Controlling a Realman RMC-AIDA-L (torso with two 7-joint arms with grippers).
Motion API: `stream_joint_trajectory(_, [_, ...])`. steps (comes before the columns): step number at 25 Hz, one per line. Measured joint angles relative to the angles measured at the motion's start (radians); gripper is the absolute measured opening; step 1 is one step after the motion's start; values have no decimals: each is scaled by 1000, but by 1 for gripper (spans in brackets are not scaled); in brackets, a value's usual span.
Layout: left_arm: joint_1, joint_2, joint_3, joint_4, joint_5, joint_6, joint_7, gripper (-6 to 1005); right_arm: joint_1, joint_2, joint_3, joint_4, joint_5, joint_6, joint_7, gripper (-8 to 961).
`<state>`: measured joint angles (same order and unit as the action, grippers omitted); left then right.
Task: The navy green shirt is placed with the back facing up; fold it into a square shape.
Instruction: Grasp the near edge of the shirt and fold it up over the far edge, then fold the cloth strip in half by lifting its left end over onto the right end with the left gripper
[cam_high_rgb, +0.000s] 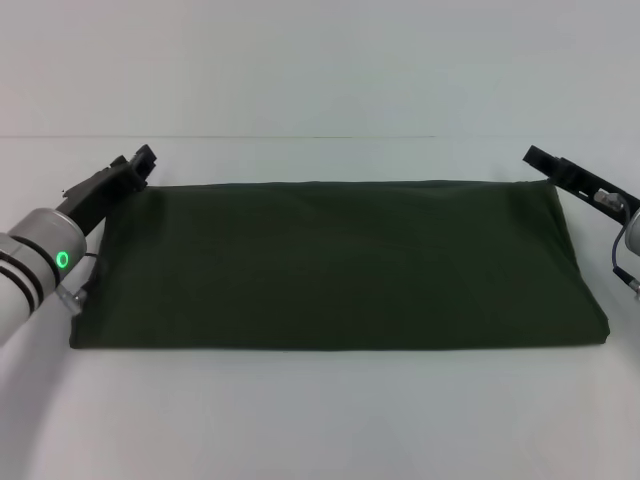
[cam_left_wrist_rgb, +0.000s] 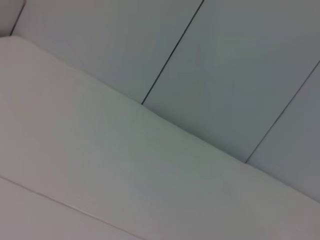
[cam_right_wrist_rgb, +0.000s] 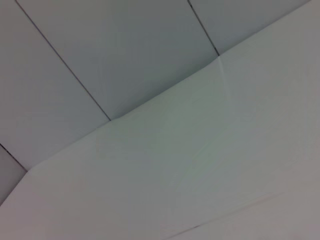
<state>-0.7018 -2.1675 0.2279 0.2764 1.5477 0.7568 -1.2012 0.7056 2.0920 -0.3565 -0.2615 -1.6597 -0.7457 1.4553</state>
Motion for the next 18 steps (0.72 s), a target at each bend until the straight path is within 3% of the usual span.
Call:
stream_joint_trajectory(6, [34, 4, -2, -11, -29, 85, 16, 510, -45, -3, -4, -8, 5, -106, -5, 546])
stream_joint_trajectory(11, [100, 23, 54, 30, -8, 208, -150, 597, -112, -13, -104, -67, -14, -372, -75, 753])
stream_joint_trajectory(14, [146, 68, 204, 69, 22, 270, -378, 636, -146, -14, -230, -129, -15, -498, -106, 881])
stream_joint_trajectory(15, [161, 91, 263, 75, 26, 303, -450, 649, -155, -13, -280, -150, -16, -525, -119, 924])
stream_joint_trajectory(18, [187, 146, 366, 86, 34, 400, -588, 675, -166, -11, -403, -185, -15, -568, -171, 925])
